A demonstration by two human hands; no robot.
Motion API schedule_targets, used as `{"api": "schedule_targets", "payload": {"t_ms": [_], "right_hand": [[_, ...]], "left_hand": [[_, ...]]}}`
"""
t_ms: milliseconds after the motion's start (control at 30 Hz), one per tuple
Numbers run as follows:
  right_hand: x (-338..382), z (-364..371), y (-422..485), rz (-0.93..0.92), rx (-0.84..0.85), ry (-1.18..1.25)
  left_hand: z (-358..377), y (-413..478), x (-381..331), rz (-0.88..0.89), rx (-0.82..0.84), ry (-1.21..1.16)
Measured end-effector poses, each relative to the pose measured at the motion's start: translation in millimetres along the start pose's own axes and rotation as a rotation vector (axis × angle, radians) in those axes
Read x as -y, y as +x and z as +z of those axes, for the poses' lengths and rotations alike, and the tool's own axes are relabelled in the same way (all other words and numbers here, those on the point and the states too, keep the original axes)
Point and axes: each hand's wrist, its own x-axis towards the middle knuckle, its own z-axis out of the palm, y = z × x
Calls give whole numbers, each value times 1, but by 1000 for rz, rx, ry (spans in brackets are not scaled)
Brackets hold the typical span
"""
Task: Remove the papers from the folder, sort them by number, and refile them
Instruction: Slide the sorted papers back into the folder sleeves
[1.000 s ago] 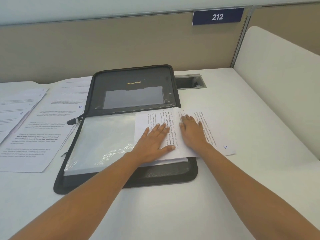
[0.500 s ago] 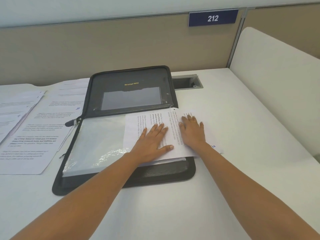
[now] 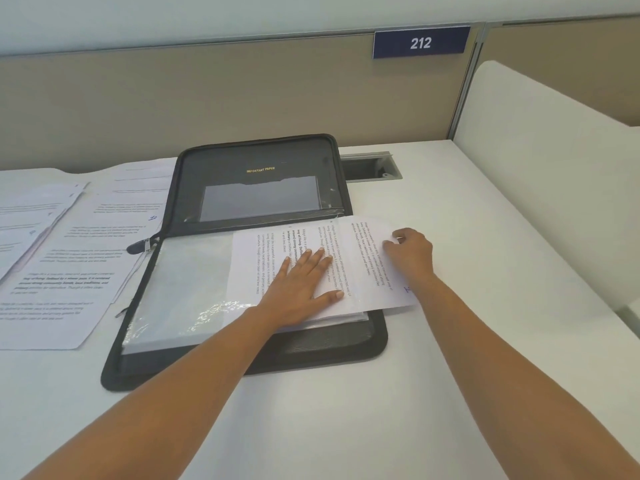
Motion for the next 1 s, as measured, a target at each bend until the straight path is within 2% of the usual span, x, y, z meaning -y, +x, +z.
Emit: {"api": "schedule_targets", "payload": {"t_ms": [200, 333, 533, 633, 833, 1000], "right_hand": [[2, 14, -12, -5, -1, 168], [13, 23, -19, -78, 47, 129], [14, 23, -18, -116, -11, 123], [17, 27, -19, -108, 42, 141], [25, 35, -24, -179, 155, 22], [32, 34, -24, -216, 126, -1]], "left_hand": [[0, -1, 0, 8, -1, -10], [-1, -1, -1, -1, 0, -15], [-2, 0, -2, -2, -2, -17], [-2, -1, -3, -5, 4, -16], [0, 1, -2, -16, 19, 1], [-1, 1, -4, -17, 18, -3]]}}
